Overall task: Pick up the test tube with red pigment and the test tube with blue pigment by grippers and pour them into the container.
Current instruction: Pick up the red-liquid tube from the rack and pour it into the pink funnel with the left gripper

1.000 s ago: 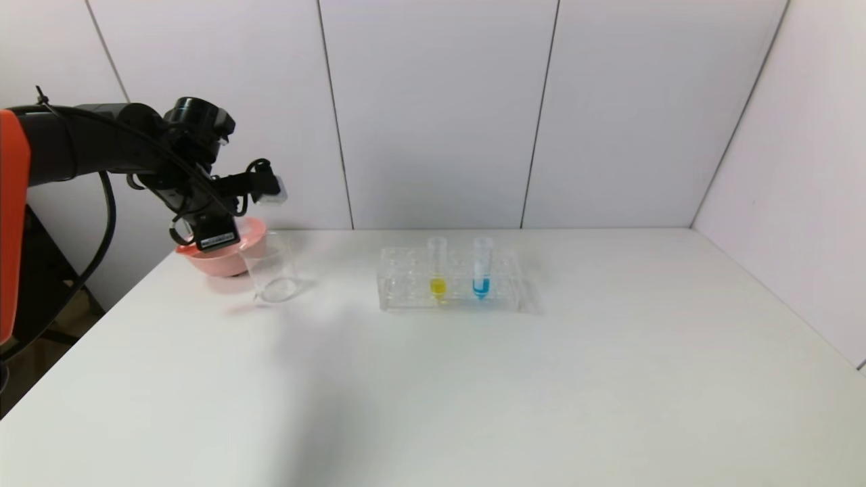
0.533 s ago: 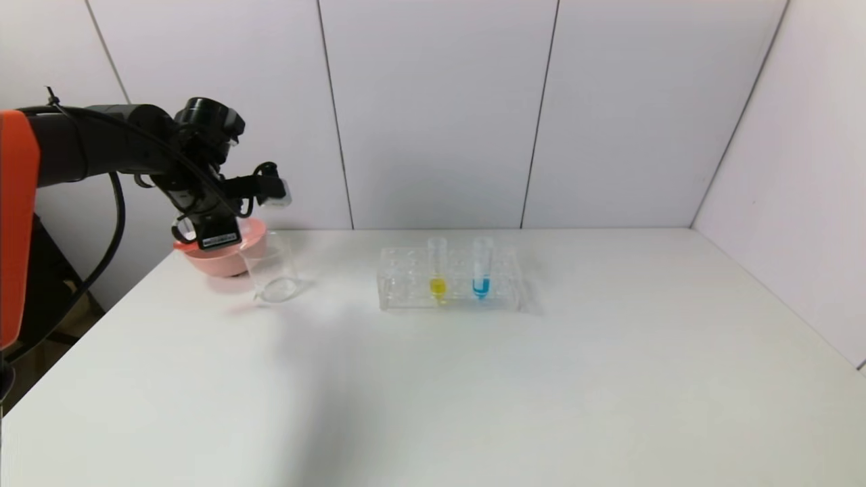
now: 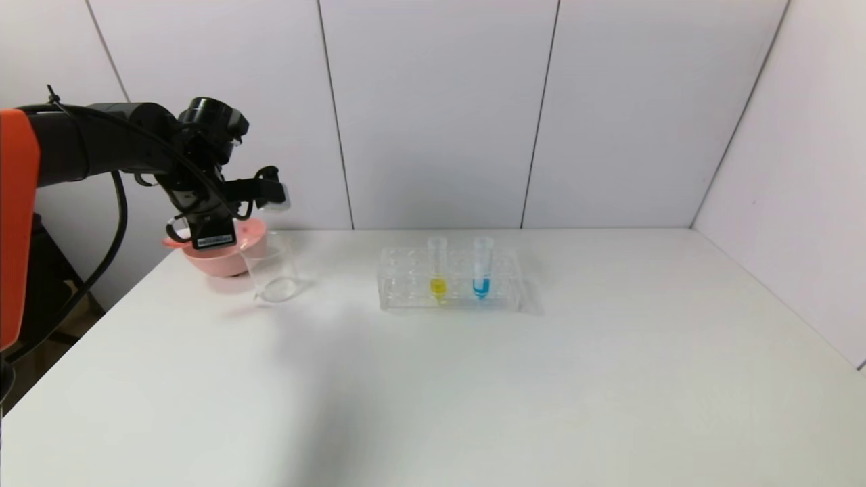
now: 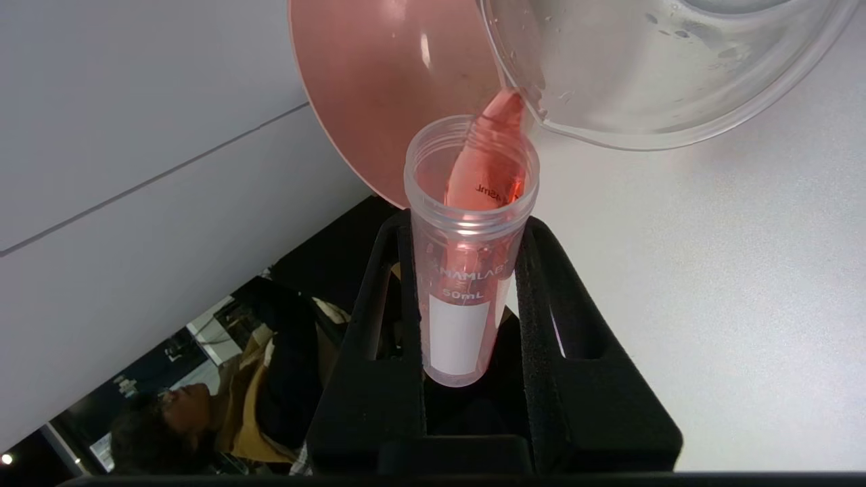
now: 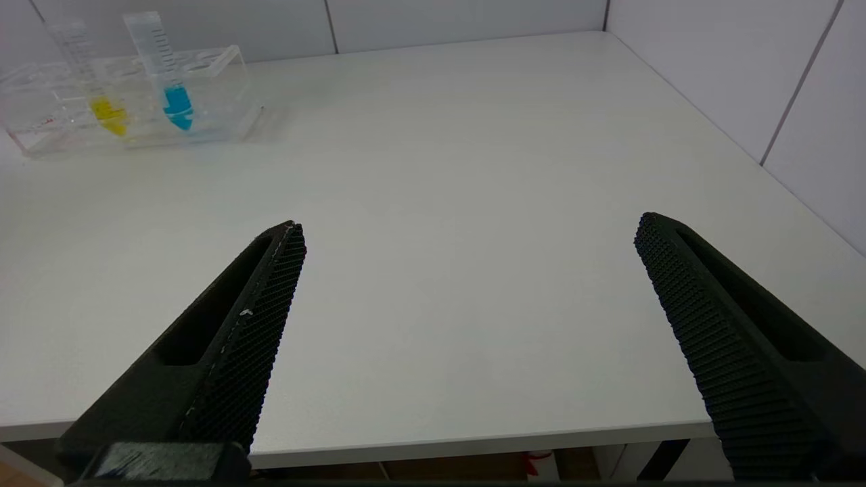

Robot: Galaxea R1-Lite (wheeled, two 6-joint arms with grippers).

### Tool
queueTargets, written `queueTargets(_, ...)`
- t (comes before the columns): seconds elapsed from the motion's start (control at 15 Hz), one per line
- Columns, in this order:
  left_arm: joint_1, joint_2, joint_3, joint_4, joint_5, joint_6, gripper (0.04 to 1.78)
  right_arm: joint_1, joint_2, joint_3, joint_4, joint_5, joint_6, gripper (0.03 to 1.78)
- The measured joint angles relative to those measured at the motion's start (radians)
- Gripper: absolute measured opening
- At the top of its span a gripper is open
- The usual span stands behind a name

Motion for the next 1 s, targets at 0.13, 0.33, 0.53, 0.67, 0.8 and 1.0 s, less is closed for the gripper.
queueTargets(0.13, -0.007, -0.002, 0.000, 0.004, 0.029, 0.010, 0.42, 0.000, 0.000, 0.000, 0.000, 0.000, 0.000, 1.77)
queueTargets(0.33, -0.021, -0.002, 0.000, 0.013, 0.082, 0.016, 0.42, 0.000, 0.000, 0.000, 0.000, 0.000, 0.000, 1.77)
queueTargets(0.53, -0.033, -0.003, 0.000, 0.014, 0.114, 0.022, 0.42, 0.000, 0.000, 0.000, 0.000, 0.000, 0.000, 1.77)
queueTargets(0.67, -0.042, -0.002, 0.000, 0.015, 0.132, 0.023, 0.42, 0.000, 0.000, 0.000, 0.000, 0.000, 0.000, 1.77)
queueTargets(0.8, -0.056, -0.002, 0.000, 0.016, 0.153, 0.026, 0.42, 0.000, 0.000, 0.000, 0.000, 0.000, 0.000, 1.77)
queueTargets(1.0, -0.077, 0.003, 0.000, 0.014, 0.205, 0.038, 0.42, 0.000, 0.000, 0.000, 0.000, 0.000, 0.000, 1.77)
